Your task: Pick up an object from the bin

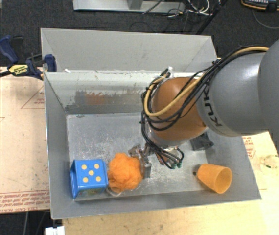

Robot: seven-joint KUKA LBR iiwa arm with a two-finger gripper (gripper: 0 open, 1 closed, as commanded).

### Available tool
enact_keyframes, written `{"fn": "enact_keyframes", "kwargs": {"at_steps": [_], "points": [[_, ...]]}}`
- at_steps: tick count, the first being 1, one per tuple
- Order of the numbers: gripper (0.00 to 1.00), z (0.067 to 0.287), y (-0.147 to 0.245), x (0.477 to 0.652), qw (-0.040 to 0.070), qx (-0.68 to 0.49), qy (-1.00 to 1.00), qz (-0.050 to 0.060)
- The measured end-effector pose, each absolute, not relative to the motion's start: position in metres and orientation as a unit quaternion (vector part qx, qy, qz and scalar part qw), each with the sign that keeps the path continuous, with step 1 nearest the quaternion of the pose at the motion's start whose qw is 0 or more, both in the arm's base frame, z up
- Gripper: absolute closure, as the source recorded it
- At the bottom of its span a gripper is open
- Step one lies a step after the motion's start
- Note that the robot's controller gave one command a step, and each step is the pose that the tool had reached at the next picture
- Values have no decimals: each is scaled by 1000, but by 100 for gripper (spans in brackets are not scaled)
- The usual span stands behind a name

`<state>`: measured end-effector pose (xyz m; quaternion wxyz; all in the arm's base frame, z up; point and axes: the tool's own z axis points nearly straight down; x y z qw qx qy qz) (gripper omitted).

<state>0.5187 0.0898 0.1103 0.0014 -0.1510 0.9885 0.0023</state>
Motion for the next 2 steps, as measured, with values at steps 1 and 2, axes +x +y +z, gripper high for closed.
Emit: {"fn": "enact_keyframes", "kwargs": {"at_steps": [1, 2], "points": [[100, 149, 91, 517, -4, -142, 990, 3], [100, 219, 78, 537, 1, -155, 988, 3]]}}
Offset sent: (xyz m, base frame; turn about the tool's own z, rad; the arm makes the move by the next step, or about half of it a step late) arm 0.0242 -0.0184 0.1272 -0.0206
